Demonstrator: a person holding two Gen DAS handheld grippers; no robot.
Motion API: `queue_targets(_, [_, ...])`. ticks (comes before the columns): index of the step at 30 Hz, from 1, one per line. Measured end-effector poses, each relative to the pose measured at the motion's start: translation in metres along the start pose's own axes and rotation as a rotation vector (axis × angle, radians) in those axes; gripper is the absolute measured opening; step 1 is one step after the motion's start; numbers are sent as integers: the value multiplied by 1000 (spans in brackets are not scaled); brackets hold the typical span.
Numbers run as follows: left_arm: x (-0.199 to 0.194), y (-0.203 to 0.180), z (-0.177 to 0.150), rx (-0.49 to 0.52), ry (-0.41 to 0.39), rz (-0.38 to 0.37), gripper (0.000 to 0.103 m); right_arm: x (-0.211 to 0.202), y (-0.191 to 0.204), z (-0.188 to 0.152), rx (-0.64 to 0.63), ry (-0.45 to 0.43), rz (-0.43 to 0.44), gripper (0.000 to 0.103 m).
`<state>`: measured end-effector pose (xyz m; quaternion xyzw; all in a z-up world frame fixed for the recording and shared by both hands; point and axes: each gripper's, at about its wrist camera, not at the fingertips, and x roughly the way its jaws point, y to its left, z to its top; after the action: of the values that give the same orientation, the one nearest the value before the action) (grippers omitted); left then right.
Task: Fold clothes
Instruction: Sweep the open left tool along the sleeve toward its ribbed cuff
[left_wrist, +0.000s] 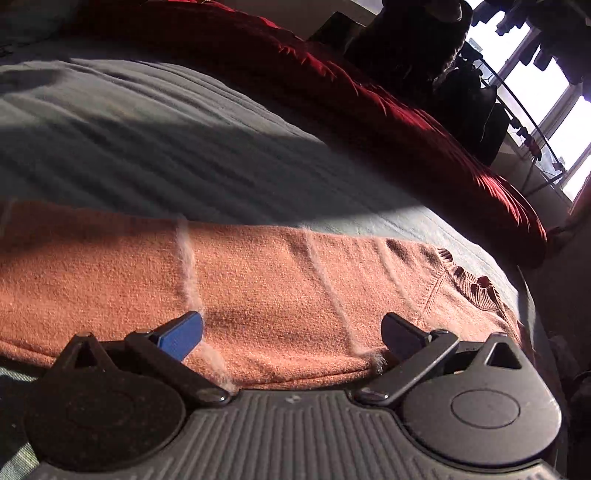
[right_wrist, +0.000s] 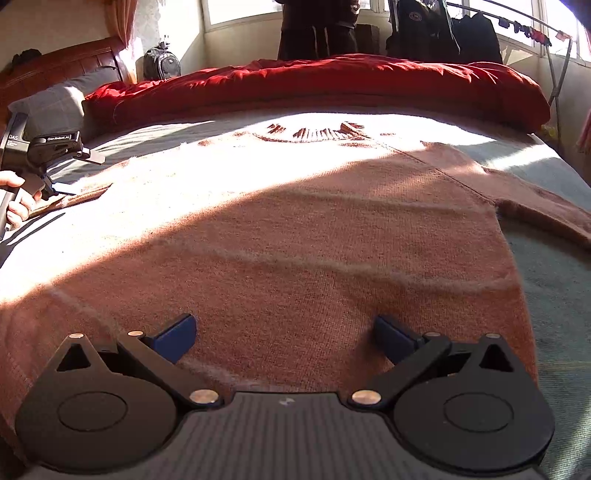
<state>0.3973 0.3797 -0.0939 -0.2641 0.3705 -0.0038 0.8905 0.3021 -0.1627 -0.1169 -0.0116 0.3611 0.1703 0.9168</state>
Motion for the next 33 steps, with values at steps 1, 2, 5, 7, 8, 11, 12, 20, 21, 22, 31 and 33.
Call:
queue_targets(1, [-6, 11, 1, -22, -16, 21, 102, 0, 0, 0, -1, 2, -1, 103])
queue_targets(2, [-13, 21, 3, -41, -30, 40, 102, 0, 1, 0, -1, 4, -3, 103])
queue_targets(5, [-33, 54, 5, -106, -70, 79, 102, 0, 2, 1, -3, 8, -9, 103])
queue_targets(7, [-45, 73, 5, -145, -91, 103, 102, 1, 3, 1, -5, 13, -16, 103])
queue_targets(8, [-51, 82, 4, -164, -106, 118, 102, 1, 4, 1, -5, 15, -21, 103])
queue_targets(11, [-64, 100, 2, -204, -137, 157, 102, 2, 6, 2, -8, 23, -33, 103])
queue_targets(12, [-68, 103, 2, -213, -146, 167, 102, 2, 6, 2, -9, 25, -38, 103])
queue_targets(20, [-81, 90, 5, -160, -139, 154, 102, 2, 11, 8, 4, 67, -73, 103])
queue_targets(21, [-77, 83, 5, -123, -126, 150, 102, 2, 12, 9, 6, 73, -77, 103])
queue_targets(22, [-74, 76, 5, -86, -113, 146, 102, 2, 12, 10, 8, 80, -81, 103])
queue_targets(31, [-48, 68, -1, 20, -75, 139, 102, 0, 16, 11, 23, 112, -118, 103])
queue_targets(33, [-50, 74, -2, 9, -87, 135, 102, 0, 17, 11, 23, 114, -123, 103])
